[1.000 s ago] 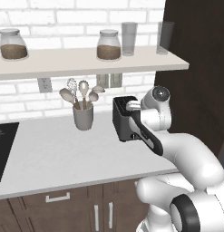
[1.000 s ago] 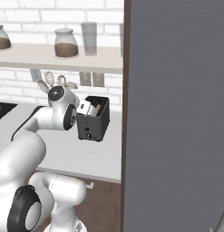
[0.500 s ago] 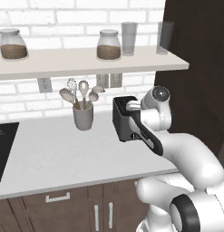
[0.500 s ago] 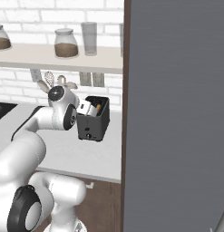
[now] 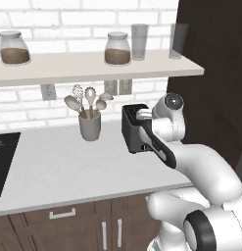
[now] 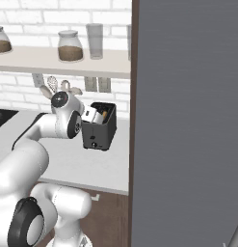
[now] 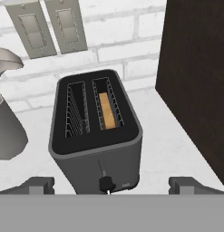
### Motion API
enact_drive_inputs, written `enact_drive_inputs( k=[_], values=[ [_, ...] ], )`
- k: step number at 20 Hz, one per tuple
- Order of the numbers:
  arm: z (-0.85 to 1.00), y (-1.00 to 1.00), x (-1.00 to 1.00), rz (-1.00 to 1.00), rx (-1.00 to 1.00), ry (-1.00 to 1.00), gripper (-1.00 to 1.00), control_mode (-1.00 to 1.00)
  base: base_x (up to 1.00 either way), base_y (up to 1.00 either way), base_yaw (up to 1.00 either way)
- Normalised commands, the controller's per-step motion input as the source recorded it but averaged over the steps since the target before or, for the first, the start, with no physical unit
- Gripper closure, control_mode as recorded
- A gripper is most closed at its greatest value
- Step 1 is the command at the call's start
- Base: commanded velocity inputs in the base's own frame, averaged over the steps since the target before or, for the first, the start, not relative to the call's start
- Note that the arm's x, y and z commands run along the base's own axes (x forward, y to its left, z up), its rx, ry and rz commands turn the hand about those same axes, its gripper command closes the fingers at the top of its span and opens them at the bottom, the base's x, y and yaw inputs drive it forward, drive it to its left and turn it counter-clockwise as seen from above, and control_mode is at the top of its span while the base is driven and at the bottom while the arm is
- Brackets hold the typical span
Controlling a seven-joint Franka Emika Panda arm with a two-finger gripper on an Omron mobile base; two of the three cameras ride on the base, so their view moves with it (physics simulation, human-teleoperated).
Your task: Start the toaster. Once the lever pops up, take the bread to the plate on the dining counter.
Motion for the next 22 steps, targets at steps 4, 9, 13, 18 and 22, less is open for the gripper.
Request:
enact_drive_inputs(
  k=[4,9,13,18,22],
  values=[
    [0.0,0.0,0.0,0.0,0.0,0.0,-1.0,-1.0,0.0,0.0,0.0],
    [0.0,0.0,0.0,0.0,0.0,0.0,-1.0,-1.0,0.0,0.0,0.0],
    [0.0,0.0,0.0,0.0,0.0,0.0,-1.0,-1.0,0.0,0.0,0.0],
    [0.0,0.0,0.0,0.0,0.0,0.0,-1.0,-1.0,0.0,0.0,0.0],
    [0.0,0.0,0.0,0.0,0.0,0.0,-1.0,-1.0,0.0,0.0,0.0]
  ],
)
